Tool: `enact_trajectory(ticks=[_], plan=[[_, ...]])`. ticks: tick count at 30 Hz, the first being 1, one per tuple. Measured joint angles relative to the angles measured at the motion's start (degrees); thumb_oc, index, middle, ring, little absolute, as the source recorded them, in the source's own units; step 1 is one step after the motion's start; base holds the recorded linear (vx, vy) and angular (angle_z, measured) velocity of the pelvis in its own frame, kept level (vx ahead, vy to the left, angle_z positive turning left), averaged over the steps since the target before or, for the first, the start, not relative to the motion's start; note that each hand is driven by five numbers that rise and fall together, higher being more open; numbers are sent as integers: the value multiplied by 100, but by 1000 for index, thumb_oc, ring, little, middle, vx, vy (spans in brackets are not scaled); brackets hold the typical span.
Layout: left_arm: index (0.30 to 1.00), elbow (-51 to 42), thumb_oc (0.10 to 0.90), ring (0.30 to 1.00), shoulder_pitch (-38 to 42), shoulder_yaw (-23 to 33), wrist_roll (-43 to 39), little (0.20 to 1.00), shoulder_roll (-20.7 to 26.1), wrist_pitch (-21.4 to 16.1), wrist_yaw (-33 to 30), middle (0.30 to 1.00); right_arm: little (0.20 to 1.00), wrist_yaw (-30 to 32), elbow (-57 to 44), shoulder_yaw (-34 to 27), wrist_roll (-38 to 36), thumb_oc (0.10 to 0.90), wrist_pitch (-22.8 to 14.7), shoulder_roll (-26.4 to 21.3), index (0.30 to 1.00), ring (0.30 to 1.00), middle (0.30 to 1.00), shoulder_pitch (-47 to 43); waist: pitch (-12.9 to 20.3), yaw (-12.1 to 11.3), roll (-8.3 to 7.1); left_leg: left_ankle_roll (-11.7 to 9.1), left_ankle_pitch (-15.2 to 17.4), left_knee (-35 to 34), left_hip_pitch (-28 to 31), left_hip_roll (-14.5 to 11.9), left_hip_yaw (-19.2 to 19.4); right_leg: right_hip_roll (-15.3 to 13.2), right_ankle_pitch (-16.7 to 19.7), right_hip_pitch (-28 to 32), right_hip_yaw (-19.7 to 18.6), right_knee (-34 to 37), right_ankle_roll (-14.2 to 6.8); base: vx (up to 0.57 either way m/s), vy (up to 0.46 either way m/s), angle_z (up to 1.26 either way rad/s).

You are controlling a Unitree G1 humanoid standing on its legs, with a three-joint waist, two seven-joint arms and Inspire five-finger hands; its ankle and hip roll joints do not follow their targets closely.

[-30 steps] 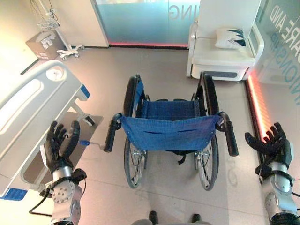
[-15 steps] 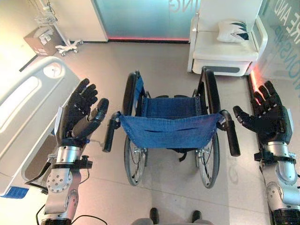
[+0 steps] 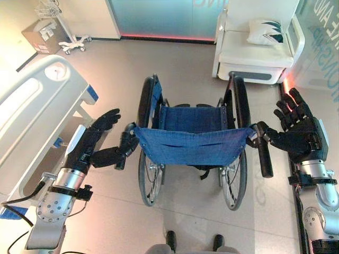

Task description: Push the wheelchair next to the bed

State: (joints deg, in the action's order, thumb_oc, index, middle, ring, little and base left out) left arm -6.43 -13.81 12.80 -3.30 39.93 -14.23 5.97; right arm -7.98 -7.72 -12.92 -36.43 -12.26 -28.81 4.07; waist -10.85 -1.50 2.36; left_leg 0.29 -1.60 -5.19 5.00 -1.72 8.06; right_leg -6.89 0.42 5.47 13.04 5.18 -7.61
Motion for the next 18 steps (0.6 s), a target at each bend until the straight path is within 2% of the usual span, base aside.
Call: enact_trajectory(ticks=[5, 11, 15, 18], plan=[[900, 0, 800, 900, 1, -2, 237, 900, 16, 339, 65, 900, 900, -31, -109, 0, 49, 800, 155, -63, 900, 900, 900, 20, 4, -5, -7, -1, -1, 0, -8, 7, 0, -2, 0, -6, 0, -1, 0, 0, 0, 0], [900, 4, 800, 900, 61, -128, 349, 900, 128, 666, 123, 900, 900, 48, -109, 13, 482, 800, 195, -233, 900, 900, 900, 13, 6, 20, -11, -3, -3, 1, -37, 24, 4, 2, 2, -39, -5, -4, -1, 0, 0, 0], [900, 225, 800, 900, 522, -670, 366, 900, 152, 922, 69, 900, 900, 319, -108, 29, 533, 800, 195, -242, 900, 900, 900, -56, 8, 19, -14, -3, -3, 1, -25, 34, 12, -2, 8, -34, -21, -5, -8, 0, 0, 0], [900, 402, 800, 900, 850, -872, 400, 900, 182, 1153, -3, 900, 900, 412, -108, 69, 742, 800, 300, -347, 900, 900, 900, -112, 19, 39, -35, -3, -3, 1, -12, 37, 16, -3, 11, -25, -39, -5, -11, 0, 0, 0]])
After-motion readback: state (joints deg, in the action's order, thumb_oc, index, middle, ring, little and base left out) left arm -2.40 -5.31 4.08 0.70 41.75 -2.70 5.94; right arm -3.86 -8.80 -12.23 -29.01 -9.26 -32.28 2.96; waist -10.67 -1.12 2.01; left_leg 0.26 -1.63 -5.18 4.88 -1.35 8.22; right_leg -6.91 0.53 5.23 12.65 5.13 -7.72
